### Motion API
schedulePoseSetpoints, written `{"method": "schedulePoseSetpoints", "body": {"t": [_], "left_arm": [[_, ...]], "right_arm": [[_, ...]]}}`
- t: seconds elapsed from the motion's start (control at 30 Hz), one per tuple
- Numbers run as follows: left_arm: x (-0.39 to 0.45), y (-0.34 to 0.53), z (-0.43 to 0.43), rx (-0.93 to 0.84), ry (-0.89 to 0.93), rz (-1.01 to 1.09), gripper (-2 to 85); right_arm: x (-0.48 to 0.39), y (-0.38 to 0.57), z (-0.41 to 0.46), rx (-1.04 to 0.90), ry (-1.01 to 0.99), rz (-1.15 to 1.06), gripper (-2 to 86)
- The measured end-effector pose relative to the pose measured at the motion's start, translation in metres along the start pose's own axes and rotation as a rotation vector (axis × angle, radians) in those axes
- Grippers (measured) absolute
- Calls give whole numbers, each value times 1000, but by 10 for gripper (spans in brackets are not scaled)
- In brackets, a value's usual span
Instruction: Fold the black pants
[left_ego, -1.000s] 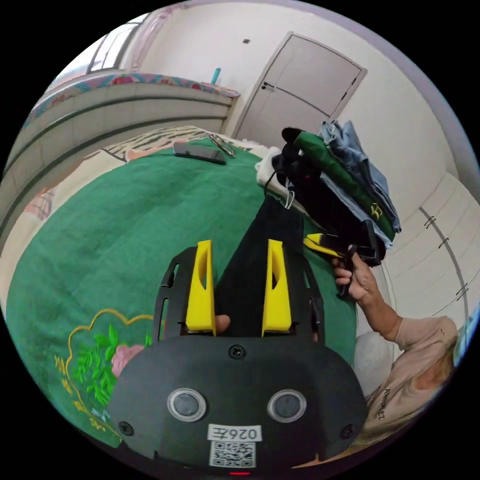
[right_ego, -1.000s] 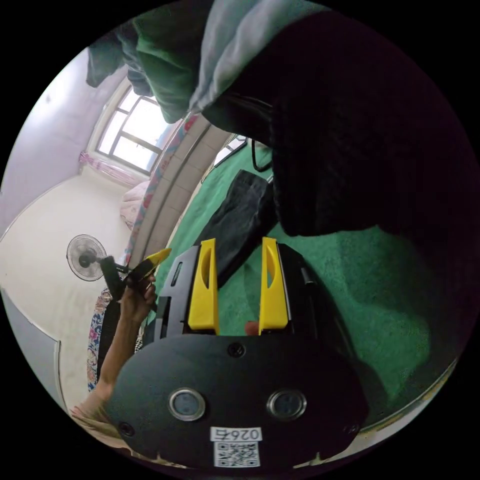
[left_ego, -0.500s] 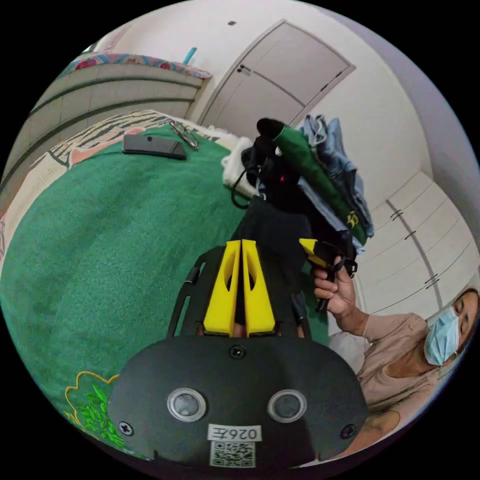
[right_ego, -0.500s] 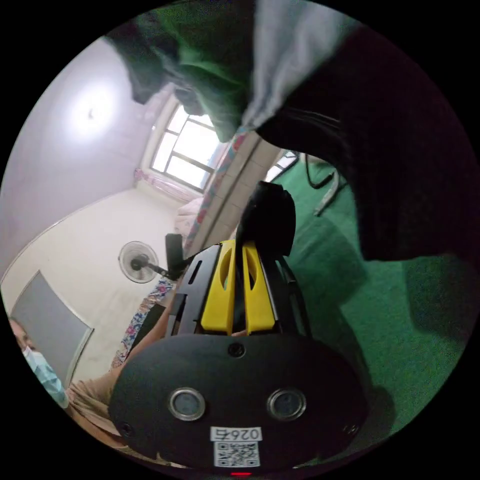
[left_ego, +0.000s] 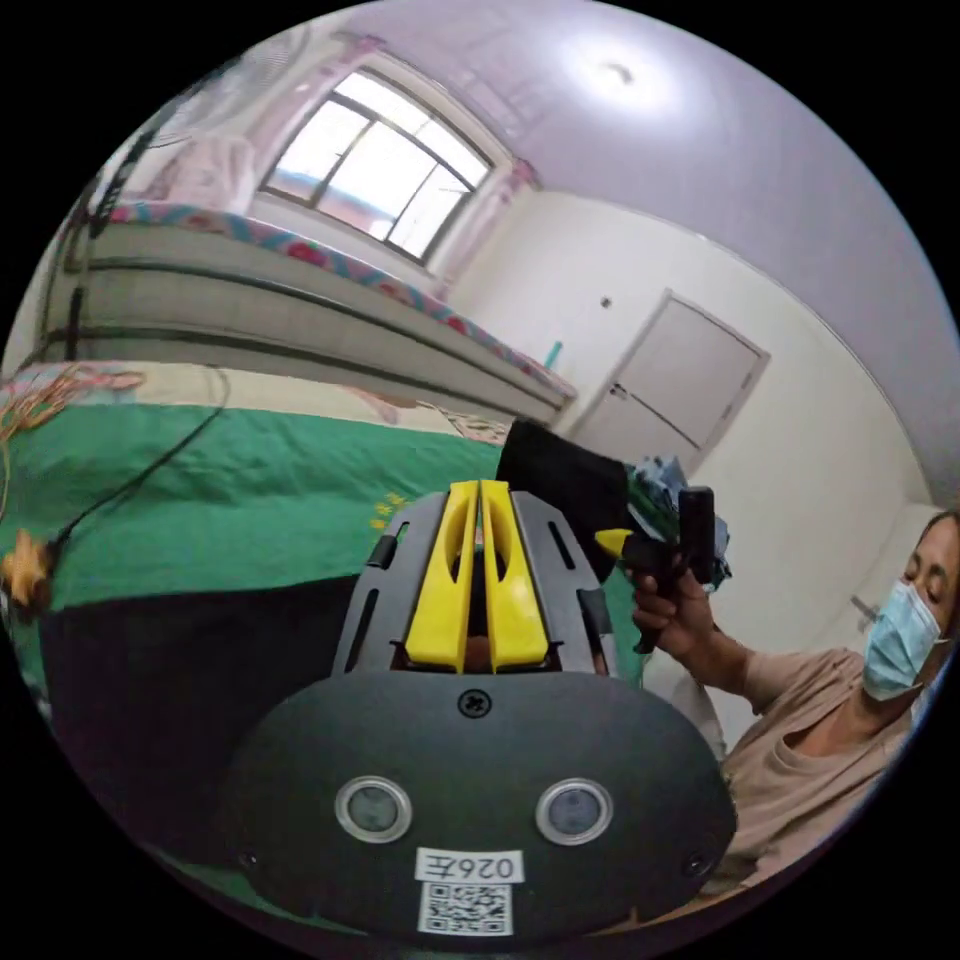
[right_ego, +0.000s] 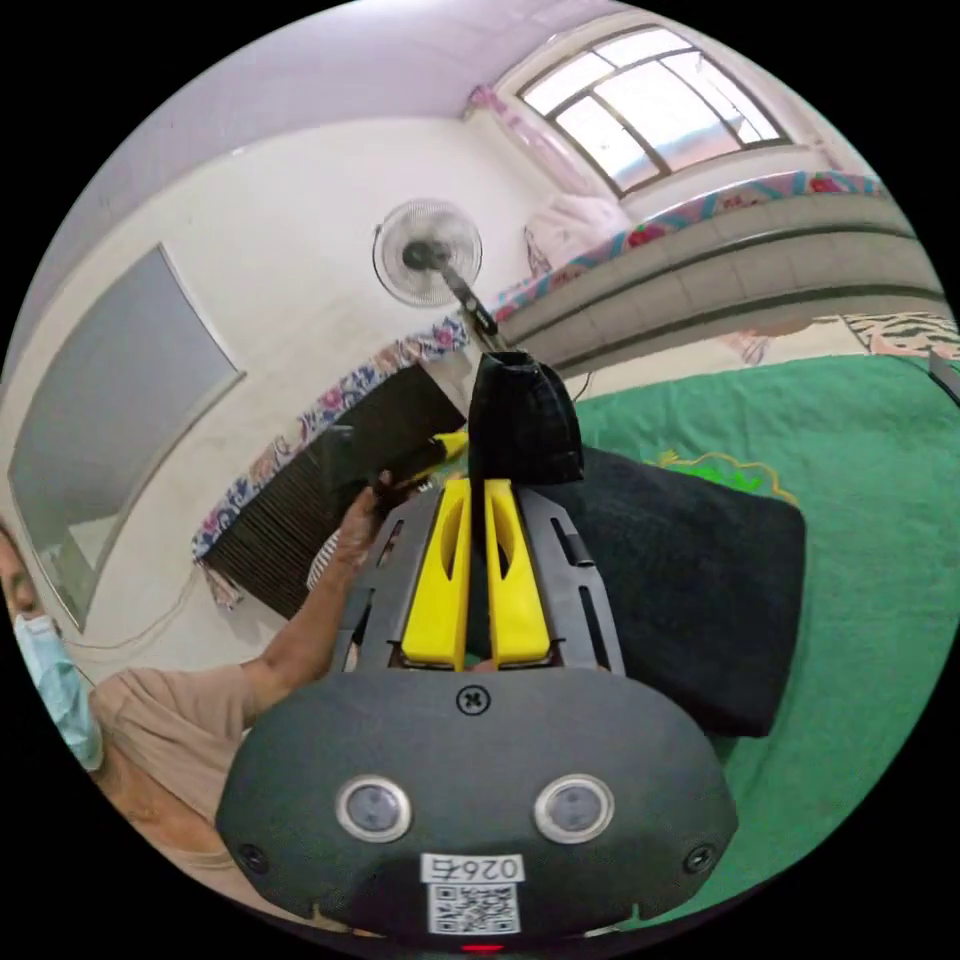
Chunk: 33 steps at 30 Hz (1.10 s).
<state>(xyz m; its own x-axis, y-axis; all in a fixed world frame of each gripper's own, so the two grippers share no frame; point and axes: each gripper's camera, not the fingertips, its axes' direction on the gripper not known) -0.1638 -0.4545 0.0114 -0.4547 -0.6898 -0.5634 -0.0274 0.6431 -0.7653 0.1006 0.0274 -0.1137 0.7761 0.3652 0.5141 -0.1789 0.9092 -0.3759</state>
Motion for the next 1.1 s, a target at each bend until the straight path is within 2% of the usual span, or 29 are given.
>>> {"method": "schedulePoseSetpoints", "body": {"t": [0.07,0.13,0.17,0.2,0.3,0.43,0.5,0.53,0.57,0.6,0.63,0.7,0.83,0.87,0.97,1.1], "left_arm": [[-32,33,-41,113,-38,-96,-4],[-54,53,-50,137,-84,-203,2],[-65,56,-49,125,-49,-263,20],[-69,55,-46,113,-10,-270,29],[-57,38,-23,34,100,-198,36],[-17,22,24,-198,-23,14,1],[-7,24,46,-326,-126,85,-5],[-8,30,62,-443,-236,104,-7],[-15,39,80,-580,-345,103,-8],[-19,44,87,-628,-343,111,-8],[-23,45,83,-553,-296,65,-8],[-30,39,77,-561,-204,-48,-9],[8,21,75,-381,-89,15,-6],[21,15,87,-367,-47,37,-3],[51,1,139,-459,14,96,31],[75,-11,213,-621,-6,136,61]], "right_arm": [[-17,-1,55,-93,72,-32,-4],[-23,-2,109,-228,177,-34,7],[-23,-3,138,-352,212,-29,19],[-24,-6,153,-412,178,-24,35],[-39,-24,140,-394,98,-31,63],[-60,-43,96,-288,129,-97,57],[-54,-49,85,-285,277,-113,30],[-49,-49,87,-314,335,-110,22],[-33,-46,96,-432,484,-104,9],[-18,-42,102,-551,547,-116,0],[-14,-42,97,-545,496,-100,-2],[-8,-60,58,-443,331,32,-5],[-15,-84,-3,-236,451,73,8],[-11,-87,-15,-203,477,109,38],[11,-90,-18,-248,388,223,86],[40,-84,13,-383,208,383,120]]}}
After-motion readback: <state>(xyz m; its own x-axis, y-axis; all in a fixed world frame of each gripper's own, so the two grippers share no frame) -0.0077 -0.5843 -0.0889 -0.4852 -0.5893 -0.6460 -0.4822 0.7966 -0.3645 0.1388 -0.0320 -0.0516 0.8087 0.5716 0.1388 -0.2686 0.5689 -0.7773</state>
